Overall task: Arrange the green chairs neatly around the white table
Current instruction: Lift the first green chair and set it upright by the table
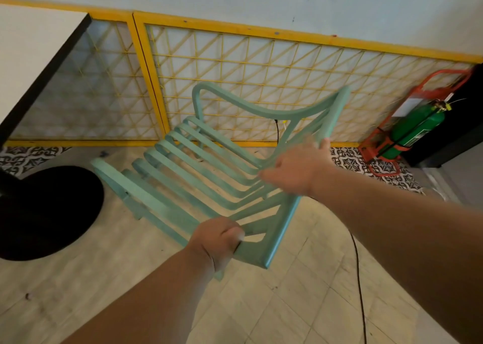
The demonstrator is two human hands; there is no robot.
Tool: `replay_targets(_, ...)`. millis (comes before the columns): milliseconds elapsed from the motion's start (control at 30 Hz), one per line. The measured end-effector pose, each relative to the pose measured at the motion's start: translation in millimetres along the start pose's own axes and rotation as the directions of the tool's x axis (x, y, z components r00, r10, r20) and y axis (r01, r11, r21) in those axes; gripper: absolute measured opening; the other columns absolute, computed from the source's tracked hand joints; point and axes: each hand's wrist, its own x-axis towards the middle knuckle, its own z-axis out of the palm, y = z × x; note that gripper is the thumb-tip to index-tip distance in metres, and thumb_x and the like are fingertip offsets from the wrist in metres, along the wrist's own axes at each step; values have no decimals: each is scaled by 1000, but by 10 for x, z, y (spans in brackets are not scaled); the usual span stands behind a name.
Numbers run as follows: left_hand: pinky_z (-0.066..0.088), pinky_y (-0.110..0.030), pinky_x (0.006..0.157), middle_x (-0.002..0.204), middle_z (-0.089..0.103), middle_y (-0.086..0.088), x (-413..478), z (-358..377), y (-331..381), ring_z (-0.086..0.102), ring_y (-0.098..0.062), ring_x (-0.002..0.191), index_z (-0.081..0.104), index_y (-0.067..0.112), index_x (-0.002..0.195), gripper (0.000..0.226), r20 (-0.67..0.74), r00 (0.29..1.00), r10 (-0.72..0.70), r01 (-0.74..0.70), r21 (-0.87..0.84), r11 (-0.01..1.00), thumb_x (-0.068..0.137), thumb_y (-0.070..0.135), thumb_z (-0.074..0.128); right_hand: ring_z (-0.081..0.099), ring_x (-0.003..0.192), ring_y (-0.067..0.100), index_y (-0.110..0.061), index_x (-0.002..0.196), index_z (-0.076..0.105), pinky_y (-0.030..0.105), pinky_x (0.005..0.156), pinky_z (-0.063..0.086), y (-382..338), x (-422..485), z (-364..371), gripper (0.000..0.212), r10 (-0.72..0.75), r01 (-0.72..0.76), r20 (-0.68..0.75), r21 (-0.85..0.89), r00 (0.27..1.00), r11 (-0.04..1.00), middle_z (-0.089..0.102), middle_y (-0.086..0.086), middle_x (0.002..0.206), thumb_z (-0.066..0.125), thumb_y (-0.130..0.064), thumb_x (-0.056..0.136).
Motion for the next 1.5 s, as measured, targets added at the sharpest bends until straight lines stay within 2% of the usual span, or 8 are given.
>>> replay_targets(100,45,-48,68,63,49,-9,5,-6,45,55,-30,73,52,29,48,36,14,1000,6,-6,-19,1000,52,59,33,61,97,21,-16,68,66,54,121,17,-262,-465,-116,74,-240,254,-95,188,966,949,66,-1,76,28,-75,93)
replay_targets(167,41,-44,65,61,46,-3,-30,-30,82,52,-28,72,53,28,49,39,25,1000,18,-18,-15,1000,51,59,31,59,73,21,-9,61,58,40,88,49,-304,-632,-108,72,-277,329,-226,242,934,913,58,2,62,35,-70,93)
replay_targets(300,50,-45,79,81,66,-12,-64,-40,109,63,-35,93,71,11,79,65,26,999,47,-48,23,999,60,58,31,52,58,27,-8,59,56,37,66,44,-368,-703,256,74,-459,460,-223,-49,860,886,51,4,54,17,-67,82)
replay_targets(500,45,-48,71,71,59,-14,-13,-16,38,58,-33,77,64,4,74,65,44,997,57,-57,16,998,62,60,31,45,57,23,-9,57,46,35,65,31,-341,-589,388,57,-489,466,-295,-150,821,872,49,5,56,11,-52,70)
replay_targets(667,39,-37,68,68,56,2,120,-102,-135,52,-19,73,62,20,63,26,154,987,-40,48,-52,997,68,43,50,49,58,26,-9,58,45,35,65,36,-334,-565,423,53,-460,459,-326,-86,826,884,50,7,56,14,-49,72)
replay_targets(933,30,-46,106,70,62,4,476,-729,-873,53,-14,77,68,22,74,62,72,995,-69,-1,696,718,100,61,28,43,51,31,-6,54,35,35,58,26,-311,-492,486,43,-449,430,-340,-136,826,893,38,8,51,28,-45,72)
replay_targets(1100,25,-48,116,68,62,2,651,-659,-1096,56,-16,76,65,16,70,62,44,997,-64,13,718,696,101,52,25,46,54,33,-5,56,41,40,63,44,-309,-483,494,44,-434,421,-340,-115,834,900,43,10,53,29,-45,72)
replay_targets(1500,32,-43,109,63,48,2,596,-609,-1020,44,-18,68,53,19,67,52,-2,994,-108,76,718,692,102,44,23,36,56,29,-6,59,33,37,60,35,-297,-484,427,44,-487,443,-293,-205,823,873,38,10,57,20,-47,69)
